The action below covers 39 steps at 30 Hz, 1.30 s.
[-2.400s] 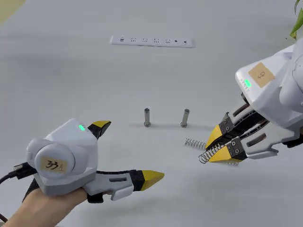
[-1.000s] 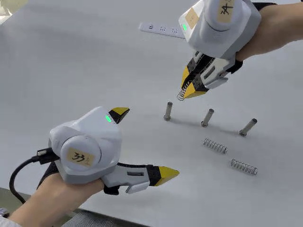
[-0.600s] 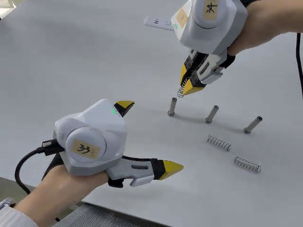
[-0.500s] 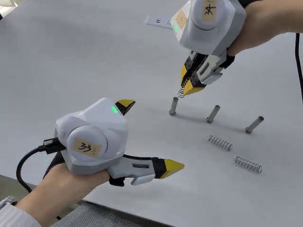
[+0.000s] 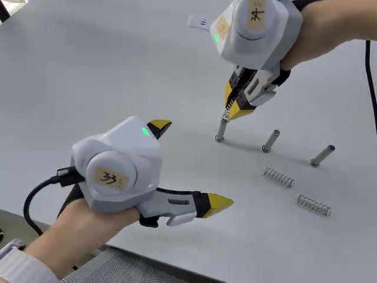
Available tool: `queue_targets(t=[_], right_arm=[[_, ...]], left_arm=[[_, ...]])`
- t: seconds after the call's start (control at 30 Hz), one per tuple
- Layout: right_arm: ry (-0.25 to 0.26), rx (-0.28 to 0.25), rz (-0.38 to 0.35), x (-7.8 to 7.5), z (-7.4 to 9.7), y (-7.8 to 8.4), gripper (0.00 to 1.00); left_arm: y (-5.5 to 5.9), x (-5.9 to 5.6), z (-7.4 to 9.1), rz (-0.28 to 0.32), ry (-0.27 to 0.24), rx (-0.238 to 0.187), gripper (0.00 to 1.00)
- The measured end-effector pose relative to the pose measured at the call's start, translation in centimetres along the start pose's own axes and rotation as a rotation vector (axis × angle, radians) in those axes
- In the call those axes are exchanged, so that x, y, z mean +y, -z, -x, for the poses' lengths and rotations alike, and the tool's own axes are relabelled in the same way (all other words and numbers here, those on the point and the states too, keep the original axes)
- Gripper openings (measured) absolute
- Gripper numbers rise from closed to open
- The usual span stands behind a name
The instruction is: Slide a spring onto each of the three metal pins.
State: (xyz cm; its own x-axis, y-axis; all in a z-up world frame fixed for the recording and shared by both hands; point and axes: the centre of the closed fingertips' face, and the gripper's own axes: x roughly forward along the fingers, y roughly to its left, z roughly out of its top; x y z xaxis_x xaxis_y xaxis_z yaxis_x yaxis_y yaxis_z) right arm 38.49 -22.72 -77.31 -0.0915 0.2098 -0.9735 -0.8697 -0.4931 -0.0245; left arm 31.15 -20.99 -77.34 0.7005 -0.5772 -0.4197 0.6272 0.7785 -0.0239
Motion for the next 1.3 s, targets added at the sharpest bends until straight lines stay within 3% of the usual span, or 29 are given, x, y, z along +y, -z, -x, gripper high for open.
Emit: queue_targets(t=[0.37,1.3], right_arm=[[-0.019,0.014,0.004,-0.1,-0.4,0.1,0.07],[-0.076,0.084,0.036,-0.3,-5.0,0.3,0.07]], left_arm=[[0.1,0.2,0.2,0.010,-0.005,-0.004,0.98],[0.2,0.5,0.4,0.031,-0.010,-0.006,0.96]])
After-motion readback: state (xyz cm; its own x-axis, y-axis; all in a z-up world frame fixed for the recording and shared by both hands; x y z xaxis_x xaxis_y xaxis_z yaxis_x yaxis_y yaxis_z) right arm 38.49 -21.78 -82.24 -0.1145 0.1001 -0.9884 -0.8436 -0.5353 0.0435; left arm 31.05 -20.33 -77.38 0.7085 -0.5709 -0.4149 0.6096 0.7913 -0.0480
